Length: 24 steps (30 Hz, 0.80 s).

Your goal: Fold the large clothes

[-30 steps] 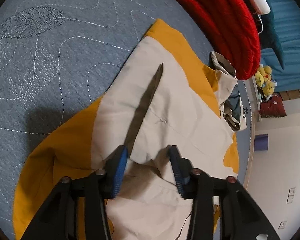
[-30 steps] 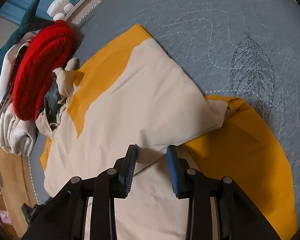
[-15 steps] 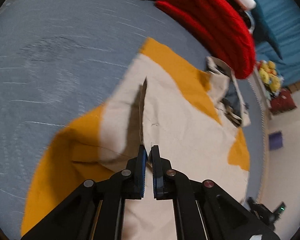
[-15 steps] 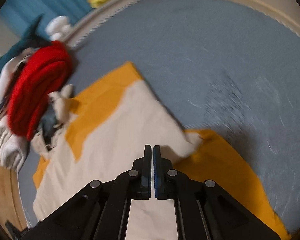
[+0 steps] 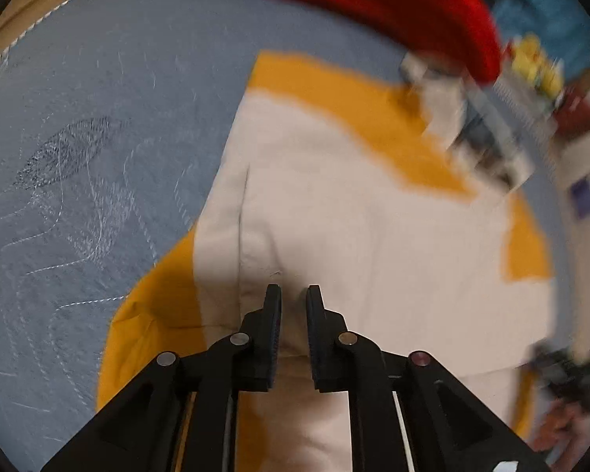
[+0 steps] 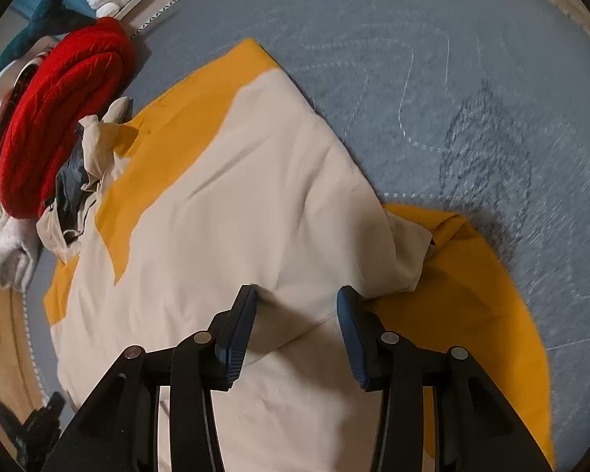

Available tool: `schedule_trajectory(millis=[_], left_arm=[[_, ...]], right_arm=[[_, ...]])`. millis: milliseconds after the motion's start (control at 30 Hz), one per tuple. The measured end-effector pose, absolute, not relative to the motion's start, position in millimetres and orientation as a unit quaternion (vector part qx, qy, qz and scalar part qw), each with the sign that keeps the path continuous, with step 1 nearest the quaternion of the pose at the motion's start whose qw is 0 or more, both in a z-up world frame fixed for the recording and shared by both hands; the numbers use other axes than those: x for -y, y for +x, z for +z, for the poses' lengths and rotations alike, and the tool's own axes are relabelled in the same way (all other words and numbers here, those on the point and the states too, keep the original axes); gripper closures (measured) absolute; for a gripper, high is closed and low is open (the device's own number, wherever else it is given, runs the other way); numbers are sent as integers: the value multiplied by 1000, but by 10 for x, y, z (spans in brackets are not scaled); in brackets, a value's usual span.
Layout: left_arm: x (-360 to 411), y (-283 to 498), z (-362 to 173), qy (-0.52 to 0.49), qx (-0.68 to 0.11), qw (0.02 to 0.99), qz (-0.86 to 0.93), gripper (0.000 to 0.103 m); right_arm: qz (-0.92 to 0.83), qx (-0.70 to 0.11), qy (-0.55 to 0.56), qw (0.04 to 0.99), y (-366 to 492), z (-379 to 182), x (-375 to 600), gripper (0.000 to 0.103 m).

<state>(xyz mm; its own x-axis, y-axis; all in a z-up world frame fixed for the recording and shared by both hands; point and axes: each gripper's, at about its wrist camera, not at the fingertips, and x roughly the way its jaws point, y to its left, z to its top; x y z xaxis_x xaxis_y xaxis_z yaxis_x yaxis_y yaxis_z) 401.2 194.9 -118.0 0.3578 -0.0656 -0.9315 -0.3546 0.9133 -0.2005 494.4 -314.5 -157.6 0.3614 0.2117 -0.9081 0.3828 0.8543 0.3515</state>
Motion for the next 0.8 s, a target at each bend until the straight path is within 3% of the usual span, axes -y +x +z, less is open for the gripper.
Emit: schedule_trajectory(millis=[67, 233, 367, 500, 800], left_arm=[[-1855, 4028, -1217, -151, -569, 802, 97, 91], [-1731, 4049, -1098, -168, -549, 817, 58, 87], [-1732, 4082, -1323, -159, -580, 797, 62, 86], [-1651, 4079, -1086, -141, -560, 814, 58, 85], [-1525, 4023, -542, -109, -478, 870, 39, 84]], right_arm=[[-56, -548, 244, 798, 4916, -1471, 3088, 60], [-6, -520, 207, 828, 4919, -1281, 2896, 57], [-21, -577, 192, 794, 4966, -1530, 2917, 57], [-33, -576, 206, 790, 4918, -1470, 2988, 57], [16, -455, 86, 886, 4700, -561, 2638, 57]])
